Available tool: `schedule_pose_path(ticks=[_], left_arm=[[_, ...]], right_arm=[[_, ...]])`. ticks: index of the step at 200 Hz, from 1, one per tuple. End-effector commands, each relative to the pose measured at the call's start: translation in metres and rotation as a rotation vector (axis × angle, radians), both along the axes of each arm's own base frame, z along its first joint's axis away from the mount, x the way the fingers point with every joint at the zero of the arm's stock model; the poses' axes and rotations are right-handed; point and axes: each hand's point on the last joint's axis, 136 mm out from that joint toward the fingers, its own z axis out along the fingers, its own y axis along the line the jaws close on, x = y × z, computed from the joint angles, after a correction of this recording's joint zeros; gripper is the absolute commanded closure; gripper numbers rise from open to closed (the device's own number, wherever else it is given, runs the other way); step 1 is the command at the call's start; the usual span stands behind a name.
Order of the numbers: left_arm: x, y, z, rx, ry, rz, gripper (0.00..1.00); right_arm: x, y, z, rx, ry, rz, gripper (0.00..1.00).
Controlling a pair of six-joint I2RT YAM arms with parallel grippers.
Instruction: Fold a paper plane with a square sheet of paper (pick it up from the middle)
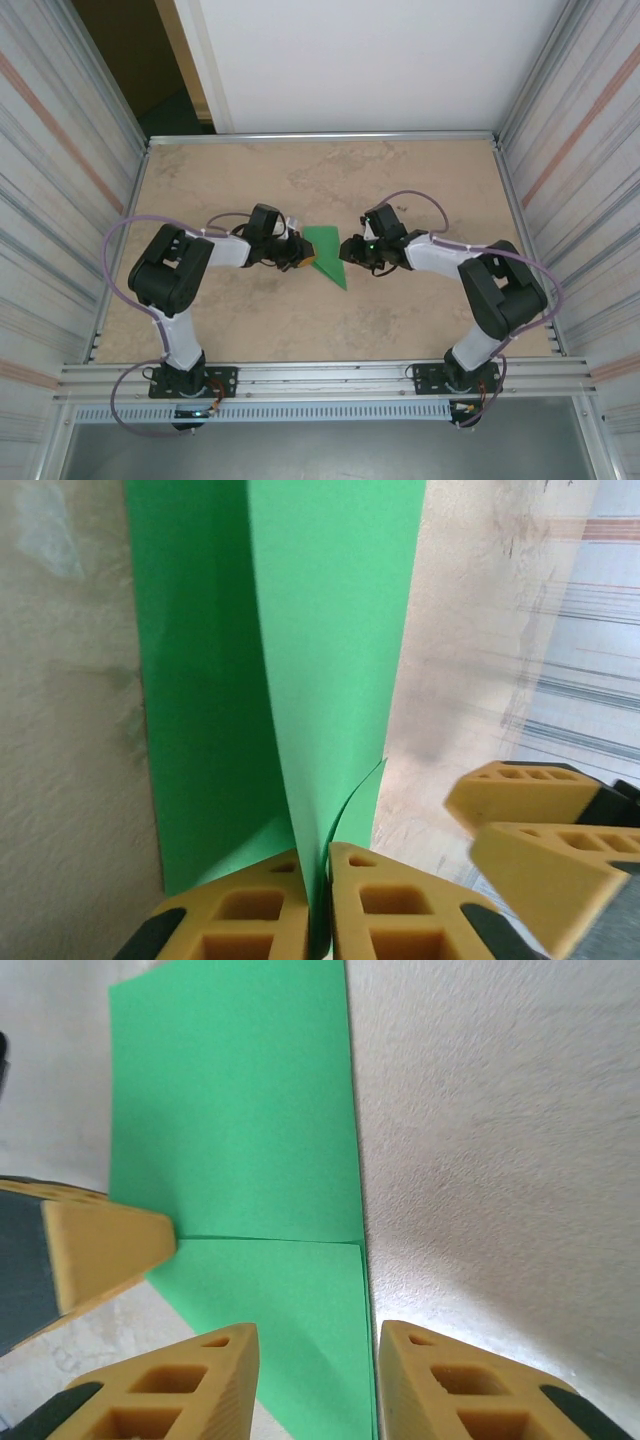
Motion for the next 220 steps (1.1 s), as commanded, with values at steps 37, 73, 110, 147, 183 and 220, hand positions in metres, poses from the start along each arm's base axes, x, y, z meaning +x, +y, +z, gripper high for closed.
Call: schedule_pose_path(ticks=[37,73,110,147,183,220], left_arm=[[0.005,0.009,0.013,0.013,-0.019,0.051,0.89],[0.006,0.029,0.014,0.112,-0.001,0.149,0.89],[0.006,0.043,0.017,0.146,0.011,0.242,0.89],[0.004,0.045,0.020,0.167,0.013,0.258,0.88],[0.004,0.034,0.022,0.148,0.021,0.215,0.88],[0.004,0.028,0.022,0.135,0.035,0.205,0.88]], right_arm=[[-0.006,-0.011,0.021,-0.138,-0.207,0.091,0.54],[-0.020,0.006,0.025,-0.358,-0.393,0.260,0.51],[-0.033,0.046,0.018,-0.411,-0.483,0.409,0.54],[-0.033,0.073,0.012,-0.412,-0.504,0.465,0.56],[-0.031,0.081,0.003,-0.443,-0.494,0.462,0.57],[-0.035,0.084,-0.007,-0.473,-0.486,0.464,0.59]])
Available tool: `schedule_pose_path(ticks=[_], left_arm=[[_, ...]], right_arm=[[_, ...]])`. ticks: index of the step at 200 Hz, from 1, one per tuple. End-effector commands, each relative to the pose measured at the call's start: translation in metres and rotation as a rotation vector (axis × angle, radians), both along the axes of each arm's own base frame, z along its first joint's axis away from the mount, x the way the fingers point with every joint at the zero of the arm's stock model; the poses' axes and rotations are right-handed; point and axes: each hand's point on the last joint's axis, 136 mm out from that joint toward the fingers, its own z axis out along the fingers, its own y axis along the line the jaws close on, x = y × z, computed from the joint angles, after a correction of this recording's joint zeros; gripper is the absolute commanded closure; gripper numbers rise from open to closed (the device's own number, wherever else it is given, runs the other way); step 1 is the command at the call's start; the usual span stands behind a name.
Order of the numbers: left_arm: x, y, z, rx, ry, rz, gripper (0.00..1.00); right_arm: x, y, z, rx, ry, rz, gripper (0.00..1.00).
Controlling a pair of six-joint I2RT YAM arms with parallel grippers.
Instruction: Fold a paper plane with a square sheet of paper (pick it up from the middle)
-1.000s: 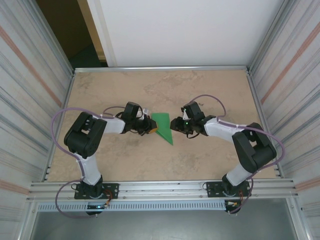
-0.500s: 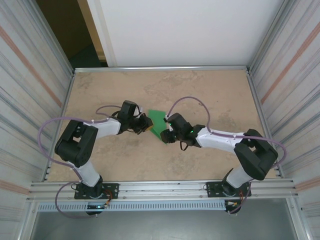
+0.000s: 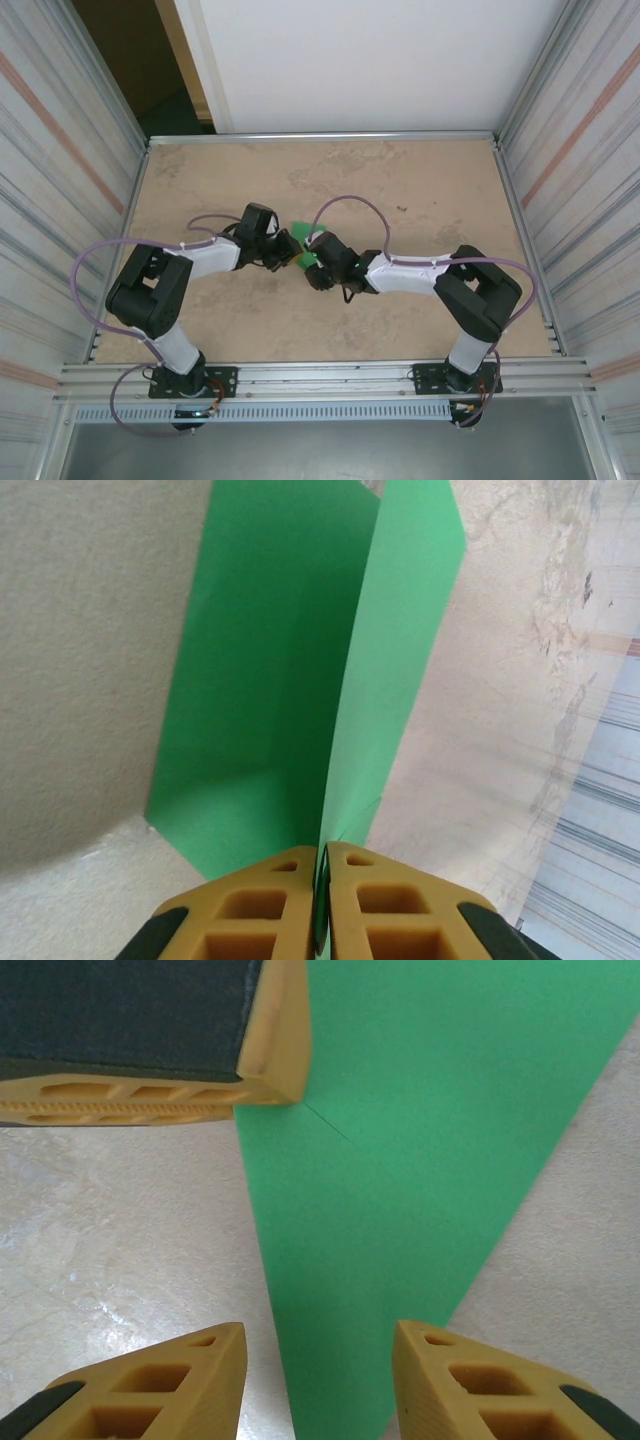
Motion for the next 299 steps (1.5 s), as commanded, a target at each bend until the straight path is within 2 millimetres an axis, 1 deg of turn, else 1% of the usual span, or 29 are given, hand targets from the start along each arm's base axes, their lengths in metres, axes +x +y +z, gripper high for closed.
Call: schedule_pose_path(ticks=[1,50,81,105,158,186,202,215,233,256,274,299], left_arm=[[0.002,-0.008,0.006,-0.021,0.009,-0.011,0.88],[0.002,-0.008,0.006,-0.037,0.034,0.017,0.88],[0.001,-0.009,0.007,-0.042,0.040,0.014,0.88],[0.001,-0.010,0.008,-0.046,0.044,0.012,0.87],[0.000,-0.011,0.010,-0.049,0.046,0.004,0.81],[0.005,-0.009,0.020,-0.067,0.026,0.005,0.75],[0.009,-0.004,0.024,-0.065,0.016,0.012,0.70],[0.013,0.005,0.029,-0.063,0.003,0.028,0.65],[0.018,0.022,0.034,-0.066,-0.012,0.065,0.59],[0.020,0.042,0.037,-0.058,-0.036,0.102,0.54],[0.014,0.052,0.030,-0.039,-0.028,0.110,0.54],[0.003,0.050,0.014,-0.054,0.001,0.091,0.55]], right_arm=[[0.004,0.005,-0.001,-0.031,-0.034,-0.008,0.59],[0.005,-0.005,-0.011,-0.072,-0.040,-0.075,0.59],[0.006,-0.006,-0.013,-0.084,-0.046,-0.084,0.60],[0.007,-0.008,-0.014,-0.094,-0.052,-0.091,0.63],[0.008,-0.011,-0.014,-0.111,-0.066,-0.095,0.69],[0.008,-0.014,-0.016,-0.131,-0.071,-0.094,0.75],[0.008,-0.015,-0.016,-0.143,-0.071,-0.092,0.80],[0.009,-0.015,-0.017,-0.148,-0.071,-0.089,0.83],[0.008,-0.015,-0.017,-0.149,-0.071,-0.084,0.86],[0.006,-0.013,-0.016,-0.137,-0.065,-0.064,0.89],[0.003,-0.011,-0.016,-0.111,-0.044,-0.042,0.90],[0.001,-0.008,-0.017,-0.069,-0.002,-0.017,0.93]])
